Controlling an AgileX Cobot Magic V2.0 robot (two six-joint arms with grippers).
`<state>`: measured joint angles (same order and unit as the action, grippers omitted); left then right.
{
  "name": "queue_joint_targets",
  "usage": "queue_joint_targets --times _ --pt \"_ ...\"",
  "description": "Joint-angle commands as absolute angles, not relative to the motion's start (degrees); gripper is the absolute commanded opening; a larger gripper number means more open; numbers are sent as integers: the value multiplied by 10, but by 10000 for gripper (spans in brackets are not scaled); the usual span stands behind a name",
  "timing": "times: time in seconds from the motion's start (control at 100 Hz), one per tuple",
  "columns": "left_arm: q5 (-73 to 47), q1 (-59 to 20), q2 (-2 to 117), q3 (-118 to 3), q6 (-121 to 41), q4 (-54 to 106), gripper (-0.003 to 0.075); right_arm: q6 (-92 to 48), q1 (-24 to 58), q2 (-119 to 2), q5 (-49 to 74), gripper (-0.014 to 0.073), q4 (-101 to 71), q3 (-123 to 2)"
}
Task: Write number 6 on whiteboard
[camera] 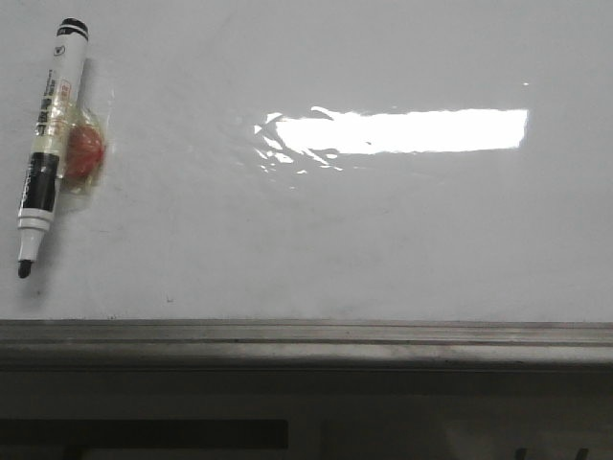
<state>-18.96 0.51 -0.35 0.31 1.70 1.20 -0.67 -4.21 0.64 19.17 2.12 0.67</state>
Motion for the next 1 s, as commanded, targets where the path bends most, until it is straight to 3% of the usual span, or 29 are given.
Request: queue_joint_targets --times 0.0,0.99 --pt "-162 1 -21 28 20 13 -19 -11 -45 17 182 -64 18 23" --pt "-153 1 -21 28 20 -18 -19 -11 -45 17 182 -64 18 23"
